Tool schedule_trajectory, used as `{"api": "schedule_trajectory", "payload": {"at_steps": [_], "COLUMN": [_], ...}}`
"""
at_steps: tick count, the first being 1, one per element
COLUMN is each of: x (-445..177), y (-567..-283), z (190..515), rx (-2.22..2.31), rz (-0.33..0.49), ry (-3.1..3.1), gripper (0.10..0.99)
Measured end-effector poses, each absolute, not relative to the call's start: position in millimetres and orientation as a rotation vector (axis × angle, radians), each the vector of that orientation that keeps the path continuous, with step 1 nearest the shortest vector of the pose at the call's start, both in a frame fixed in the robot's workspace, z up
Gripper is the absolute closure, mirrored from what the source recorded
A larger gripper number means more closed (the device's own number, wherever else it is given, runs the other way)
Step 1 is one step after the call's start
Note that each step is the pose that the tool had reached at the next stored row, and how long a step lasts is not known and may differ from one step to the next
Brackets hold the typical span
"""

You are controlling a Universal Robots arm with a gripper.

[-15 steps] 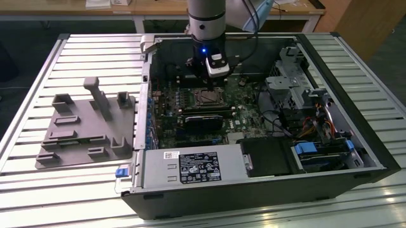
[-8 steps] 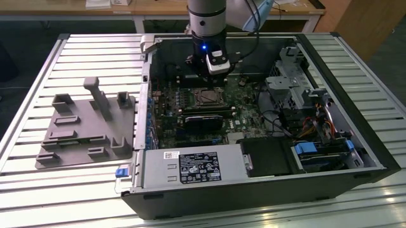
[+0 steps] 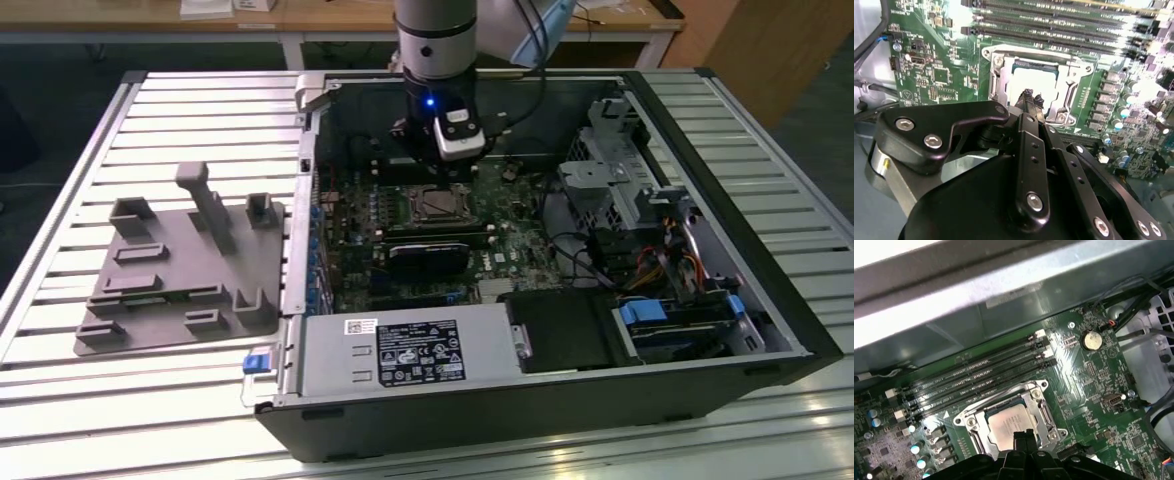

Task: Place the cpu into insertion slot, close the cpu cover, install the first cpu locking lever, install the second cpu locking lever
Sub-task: 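Install the first cpu locking lever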

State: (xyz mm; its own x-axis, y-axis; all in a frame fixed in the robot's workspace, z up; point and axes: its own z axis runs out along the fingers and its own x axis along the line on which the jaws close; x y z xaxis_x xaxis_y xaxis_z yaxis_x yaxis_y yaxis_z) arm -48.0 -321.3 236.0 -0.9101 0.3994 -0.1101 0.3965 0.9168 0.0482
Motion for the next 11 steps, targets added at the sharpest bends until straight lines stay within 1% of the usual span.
{"api": "schedule_trajectory", "payload": {"at_steps": [11], "x": [-48], "y": [-334], "z": [236], "rx": [0.617], "rz": [0.038], "ry": [2.96], "gripper": [0.984]}}
